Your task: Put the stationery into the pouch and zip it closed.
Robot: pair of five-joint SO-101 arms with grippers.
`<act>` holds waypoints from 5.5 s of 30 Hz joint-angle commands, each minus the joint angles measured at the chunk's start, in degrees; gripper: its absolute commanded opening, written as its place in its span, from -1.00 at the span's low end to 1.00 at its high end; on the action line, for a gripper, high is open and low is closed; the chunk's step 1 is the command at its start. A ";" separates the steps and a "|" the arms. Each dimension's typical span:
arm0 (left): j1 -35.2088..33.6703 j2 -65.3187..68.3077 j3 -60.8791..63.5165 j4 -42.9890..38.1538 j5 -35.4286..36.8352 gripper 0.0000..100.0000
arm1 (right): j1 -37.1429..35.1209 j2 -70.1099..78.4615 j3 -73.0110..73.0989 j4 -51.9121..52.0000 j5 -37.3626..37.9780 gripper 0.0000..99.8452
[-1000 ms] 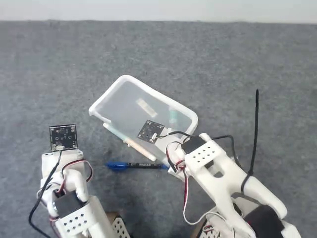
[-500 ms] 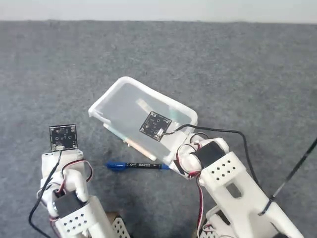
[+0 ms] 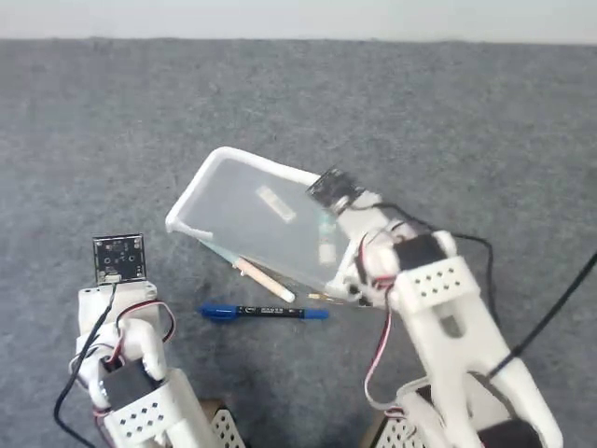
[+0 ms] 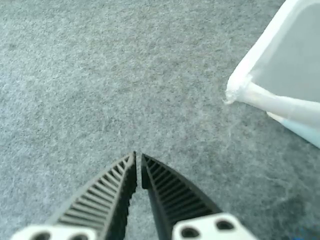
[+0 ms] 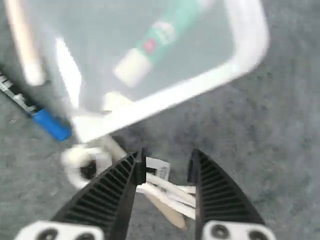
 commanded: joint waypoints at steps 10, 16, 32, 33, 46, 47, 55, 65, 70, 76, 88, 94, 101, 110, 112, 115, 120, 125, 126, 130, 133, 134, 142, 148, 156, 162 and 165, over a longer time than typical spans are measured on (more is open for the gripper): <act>-0.09 -1.14 -0.84 -1.49 -0.26 -0.98 | 10.33 4.44 -6.68 5.67 8.26 -0.70; -0.09 -1.14 -0.84 -1.49 -0.26 -0.98 | 10.33 4.26 -6.86 11.65 8.53 -0.70; -0.09 -1.14 -0.84 -1.49 -0.26 -0.98 | 3.82 -2.24 -12.13 22.37 8.00 -0.70; -0.09 -1.14 -0.84 -1.49 -0.26 -0.98 | 2.68 -2.86 -12.66 22.73 7.74 -0.70; -0.09 -1.14 -0.84 -1.49 -0.26 -0.98 | 0.84 5.32 -0.88 13.05 12.40 -0.70; -0.09 -1.14 -0.84 -1.49 -0.26 -0.98 | 1.36 6.29 -0.44 12.18 12.48 -0.70; -0.09 -1.14 -0.84 -1.49 -0.26 -0.98 | 9.54 14.20 -0.44 1.63 17.14 -0.92; -0.09 -1.14 -0.84 -1.49 -0.26 -0.98 | 24.48 7.69 -6.86 11.12 18.37 -0.99; -0.09 -1.14 -0.84 -1.49 -0.26 -0.98 | 27.30 2.86 -7.56 18.07 18.29 -0.99; -0.09 -1.14 -0.84 -1.49 -0.26 -0.98 | 27.82 -1.36 -8.97 25.54 18.20 -0.99; -0.09 -1.14 -0.84 -1.49 -0.26 -0.98 | 27.56 -15.60 -17.58 29.67 14.95 -0.99; -0.09 -1.14 -0.84 -1.49 -0.26 -0.98 | 27.82 -22.73 -17.49 35.03 15.12 -0.60; -0.09 -1.14 -0.84 -1.49 -0.26 -0.98 | 27.47 -27.82 -17.41 35.38 15.03 -0.65; -0.09 -1.14 -0.84 -1.49 -0.26 -0.98 | 17.01 -18.33 -4.66 30.90 15.03 -0.62; -0.09 -1.14 -0.84 -1.49 -0.26 -0.98 | 14.02 -16.48 -0.35 25.71 15.03 -0.62; -0.09 -1.14 -0.84 -1.49 -0.26 -0.98 | 11.47 -14.37 5.27 17.71 15.30 -0.62; -0.09 -1.14 -0.84 -1.49 -0.26 -0.98 | 10.95 -9.89 8.18 11.38 15.38 -0.62; -0.09 -1.14 -0.84 -1.49 -0.26 -0.98 | 11.21 -3.65 8.18 7.43 16.00 -0.62; -0.09 -1.14 -0.84 -1.49 -0.26 -0.98 | 11.30 -2.24 8.26 6.55 17.05 -0.62; -0.09 -1.14 -0.84 -1.49 -0.26 -0.98 | 12.88 2.86 8.09 3.12 20.40 -0.62; -0.09 -1.14 -0.84 -1.49 -0.26 -0.98 | 14.81 6.02 8.09 0.13 22.77 -0.62; -0.09 -1.14 -0.84 -1.49 -0.26 -0.98 | 15.25 6.90 8.09 -0.40 23.56 -0.62; -0.09 -1.14 -0.84 -1.49 -0.26 -0.98 | 16.04 12.09 8.09 -1.63 26.55 -0.62; -0.09 -1.14 -0.84 -1.49 -0.26 -0.98 | 15.96 12.70 8.18 -3.56 26.73 -0.88; -0.09 -1.14 -0.84 -1.49 -0.26 -0.98 | 17.19 6.46 6.07 2.77 26.20 -0.99; -0.09 -1.14 -0.84 -0.79 -0.26 -0.98 | 14.02 -8.66 5.27 10.68 22.77 -0.99; -0.09 -1.14 -0.84 -0.79 -0.26 -0.98 | 9.45 -16.04 5.36 14.29 20.13 -0.99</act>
